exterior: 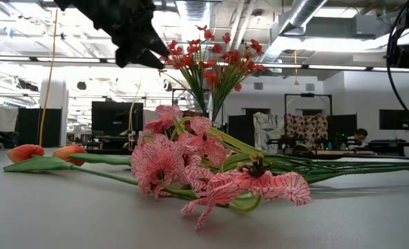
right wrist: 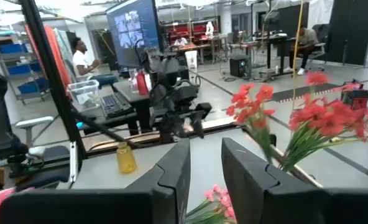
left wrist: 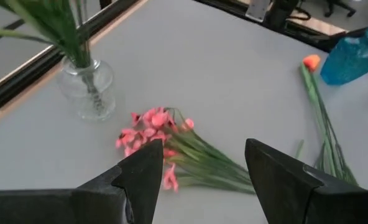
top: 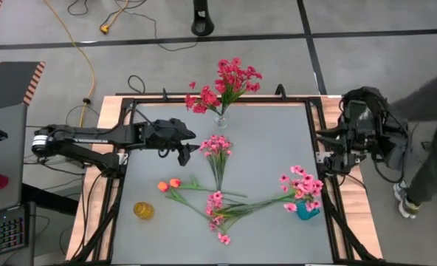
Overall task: Sort flowers into vase by color
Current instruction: Put the right orange tulip flower into the yellow vase
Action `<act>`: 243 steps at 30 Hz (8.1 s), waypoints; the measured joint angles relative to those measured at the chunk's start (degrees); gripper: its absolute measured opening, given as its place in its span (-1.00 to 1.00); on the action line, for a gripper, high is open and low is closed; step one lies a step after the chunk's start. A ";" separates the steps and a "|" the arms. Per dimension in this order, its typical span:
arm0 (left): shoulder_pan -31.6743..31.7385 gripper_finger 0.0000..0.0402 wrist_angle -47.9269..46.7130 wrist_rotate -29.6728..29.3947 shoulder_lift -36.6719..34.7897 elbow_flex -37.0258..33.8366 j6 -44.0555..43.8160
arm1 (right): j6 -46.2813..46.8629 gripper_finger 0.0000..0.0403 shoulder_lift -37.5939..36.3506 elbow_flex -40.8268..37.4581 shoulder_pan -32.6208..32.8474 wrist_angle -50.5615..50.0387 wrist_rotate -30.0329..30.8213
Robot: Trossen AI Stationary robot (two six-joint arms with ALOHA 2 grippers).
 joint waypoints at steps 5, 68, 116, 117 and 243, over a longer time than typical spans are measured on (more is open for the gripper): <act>-0.02 0.07 3.00 0.00 3.91 -0.02 1.38 | 4.41 -0.41 6.91 0.00 -3.34 0.28 -1.65; -7.78 0.07 19.07 5.71 14.22 3.34 2.06 | -44.69 -0.41 21.43 0.37 -96.22 22.07 -77.25; -17.00 0.05 12.08 5.99 54.98 38.86 6.10 | -42.21 -0.41 23.41 0.37 -105.84 10.71 -79.91; -17.14 0.05 11.73 5.95 56.25 39.76 6.05 | -42.21 -0.41 23.41 0.37 -105.84 10.71 -79.91; -13.47 -0.59 -20.42 0.26 56.67 51.89 0.64 | -66.70 -0.41 23.98 0.39 -105.86 4.10 -87.53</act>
